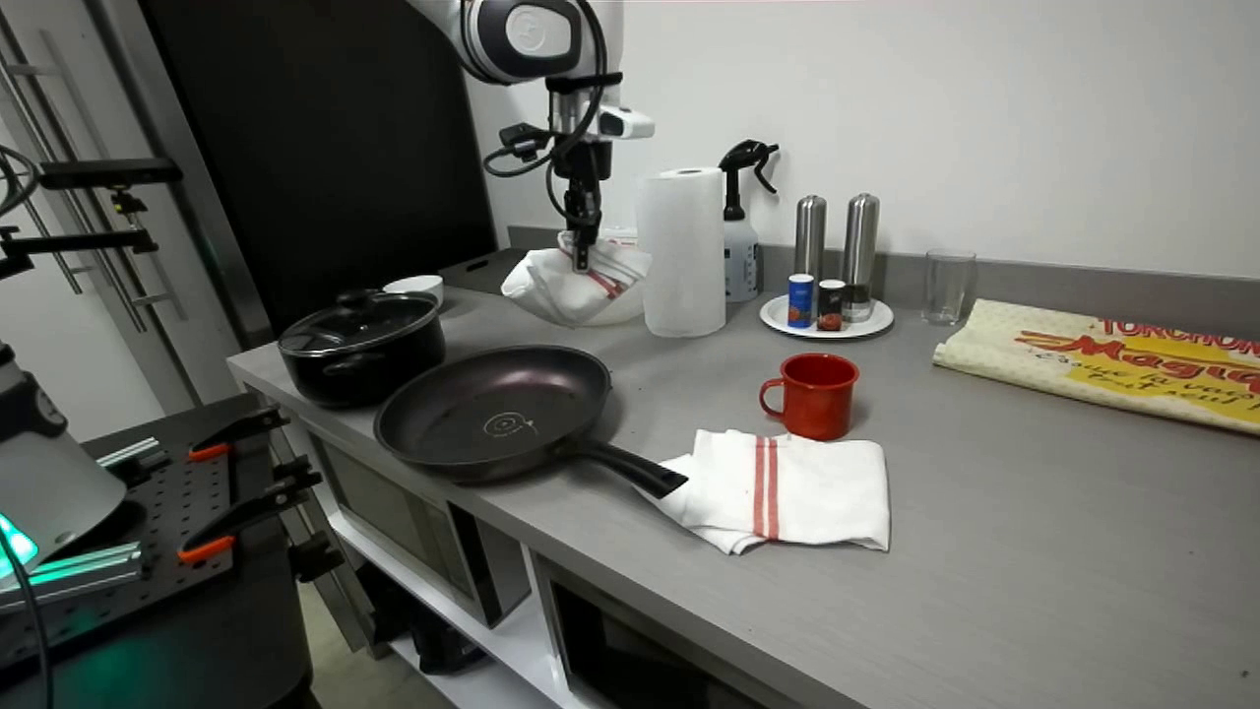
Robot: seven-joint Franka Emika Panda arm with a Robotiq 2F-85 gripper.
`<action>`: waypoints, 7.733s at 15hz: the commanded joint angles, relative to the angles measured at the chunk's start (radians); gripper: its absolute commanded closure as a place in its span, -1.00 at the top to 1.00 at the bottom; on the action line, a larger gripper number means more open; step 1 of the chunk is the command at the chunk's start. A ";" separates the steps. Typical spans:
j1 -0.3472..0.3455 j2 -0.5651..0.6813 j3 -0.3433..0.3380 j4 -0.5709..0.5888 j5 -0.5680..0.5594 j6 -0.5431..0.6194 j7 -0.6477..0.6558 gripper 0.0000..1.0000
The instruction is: Use the white and red towel on the left to wipe the black pan
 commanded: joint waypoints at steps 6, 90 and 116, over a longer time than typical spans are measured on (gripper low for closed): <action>0.056 -0.130 0.009 -0.300 -0.028 0.082 0.012 -0.93; 0.305 0.034 -0.262 -0.613 -0.281 0.611 0.362 -0.93; 0.175 0.176 -0.116 -0.279 -0.220 0.473 0.223 -0.93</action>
